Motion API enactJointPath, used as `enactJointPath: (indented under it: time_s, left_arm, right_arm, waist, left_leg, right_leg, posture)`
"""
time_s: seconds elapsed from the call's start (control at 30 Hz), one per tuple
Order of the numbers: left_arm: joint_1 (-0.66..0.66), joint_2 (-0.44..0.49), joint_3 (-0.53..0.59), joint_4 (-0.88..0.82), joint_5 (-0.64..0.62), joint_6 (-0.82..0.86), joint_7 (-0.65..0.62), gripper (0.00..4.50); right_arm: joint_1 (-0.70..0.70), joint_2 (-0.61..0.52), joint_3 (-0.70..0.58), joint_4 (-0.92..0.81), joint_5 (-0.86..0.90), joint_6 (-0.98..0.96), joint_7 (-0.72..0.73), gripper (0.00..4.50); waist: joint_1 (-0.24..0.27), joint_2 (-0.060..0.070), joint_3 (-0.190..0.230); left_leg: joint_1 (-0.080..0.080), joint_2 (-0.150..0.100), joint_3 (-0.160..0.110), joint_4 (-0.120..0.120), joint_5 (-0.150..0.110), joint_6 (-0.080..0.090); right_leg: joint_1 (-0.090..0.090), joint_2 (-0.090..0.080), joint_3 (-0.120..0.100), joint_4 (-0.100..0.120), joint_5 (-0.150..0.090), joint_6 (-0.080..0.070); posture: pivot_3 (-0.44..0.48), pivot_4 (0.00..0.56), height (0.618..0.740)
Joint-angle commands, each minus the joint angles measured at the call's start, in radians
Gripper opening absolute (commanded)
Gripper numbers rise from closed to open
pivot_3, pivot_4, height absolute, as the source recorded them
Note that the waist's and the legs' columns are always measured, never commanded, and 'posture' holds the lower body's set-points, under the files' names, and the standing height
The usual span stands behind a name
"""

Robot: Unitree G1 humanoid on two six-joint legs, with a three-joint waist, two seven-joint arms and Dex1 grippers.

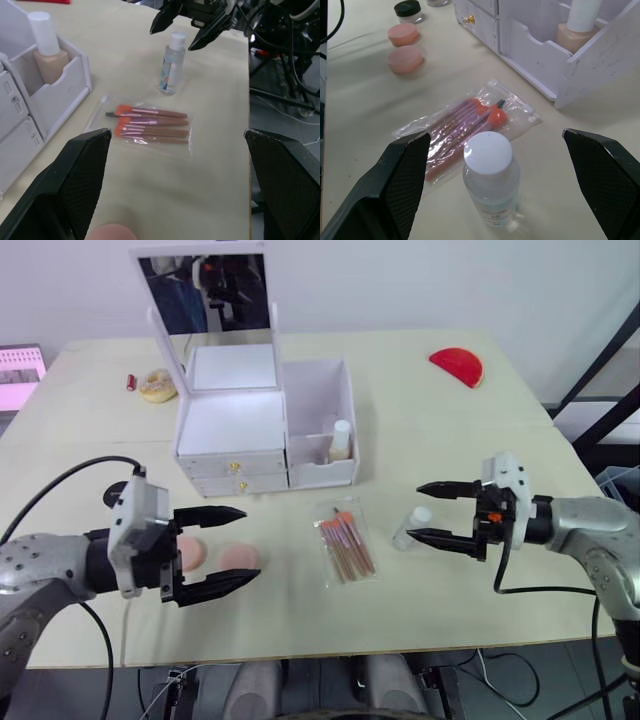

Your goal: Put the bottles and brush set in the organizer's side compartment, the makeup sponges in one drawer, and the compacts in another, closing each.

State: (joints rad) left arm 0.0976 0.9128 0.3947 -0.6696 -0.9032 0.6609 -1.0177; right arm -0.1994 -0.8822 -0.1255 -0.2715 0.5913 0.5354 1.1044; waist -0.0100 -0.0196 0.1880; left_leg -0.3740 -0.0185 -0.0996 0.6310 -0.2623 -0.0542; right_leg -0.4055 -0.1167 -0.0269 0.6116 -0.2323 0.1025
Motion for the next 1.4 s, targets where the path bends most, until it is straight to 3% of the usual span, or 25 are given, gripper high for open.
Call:
enactJointPath:
  time_s: [0.03,0.13,0.23,0.4,0.83,1.1,1.27,1.4]
  left_arm:
    - [-0.012,0.004,0.004,-0.008,-0.005,-0.012,0.008,4.50]
    - [-0.012,0.005,0.003,-0.010,-0.008,-0.011,0.010,4.50]
    - [-0.012,0.005,0.000,-0.011,-0.008,-0.012,0.013,4.50]
    - [-0.008,0.004,-0.002,-0.016,-0.014,-0.009,0.017,4.50]
    - [-0.001,0.009,0.004,-0.013,-0.011,-0.012,0.012,4.50]
    - [-0.025,0.014,-0.002,0.029,0.011,-0.024,0.002,4.50]
    - [-0.045,-0.004,-0.034,0.049,0.026,-0.035,0.007,4.50]
    - [-0.041,-0.014,-0.048,0.039,0.028,-0.039,0.012,4.50]
  right_arm:
    - [-0.010,0.004,-0.013,-0.010,0.000,-0.021,0.004,4.48]
    - [-0.008,0.006,-0.013,-0.013,0.002,-0.021,0.003,4.48]
    - [-0.003,0.010,-0.011,-0.016,0.003,-0.022,0.003,3.25]
    - [-0.002,0.019,-0.009,-0.018,0.002,-0.024,-0.001,0.67]
    - [-0.053,0.031,-0.022,-0.052,0.034,-0.001,-0.012,0.62]
    - [-0.372,0.027,0.027,-0.111,0.135,0.181,-0.064,0.62]
    - [-0.689,0.163,0.146,0.009,0.103,0.380,-0.239,0.62]
    - [-0.833,0.244,0.213,0.096,0.065,0.408,-0.265,0.62]
  waist:
    - [0.000,0.000,0.000]
    - [0.000,0.000,0.000]
    - [0.000,0.000,0.000]
    - [0.000,0.000,0.000]
    - [-0.001,0.000,0.000]
    - [-0.001,0.001,0.001]
    - [-0.008,0.001,0.001]
    - [-0.001,0.001,0.001]
  left_leg:
    - [0.000,0.000,0.000,0.000,0.000,0.000]
    - [0.000,0.000,0.000,0.000,0.000,0.000]
    - [0.000,0.000,0.000,0.000,0.000,0.000]
    - [0.000,0.000,0.000,0.000,0.000,0.000]
    - [0.000,0.000,0.000,0.000,0.000,0.000]
    - [0.000,0.000,-0.002,0.000,0.000,0.000]
    - [0.000,0.000,-0.001,0.000,0.000,0.000]
    - [-0.002,0.000,-0.004,-0.002,0.000,0.000]
  right_leg:
    - [0.000,0.000,0.000,0.000,0.000,0.000]
    - [0.000,0.000,0.000,0.000,0.000,0.000]
    - [0.000,0.000,0.000,0.000,0.000,0.000]
    - [0.000,0.000,0.000,0.000,0.000,0.000]
    - [0.000,0.000,0.000,0.000,0.000,0.000]
    - [-0.001,0.001,-0.001,0.001,0.000,-0.001]
    - [-0.002,0.001,0.000,0.001,0.001,-0.001]
    - [-0.003,0.002,-0.001,0.001,0.001,-0.002]
  posture:
    - [0.000,0.150,0.739]
    - [0.000,0.150,0.739]
    - [0.000,0.150,0.739]
    - [0.000,0.150,0.739]
    - [0.000,0.150,0.739]
    - [0.000,0.150,0.739]
    - [0.000,0.150,0.739]
    - [0.000,0.150,0.739]
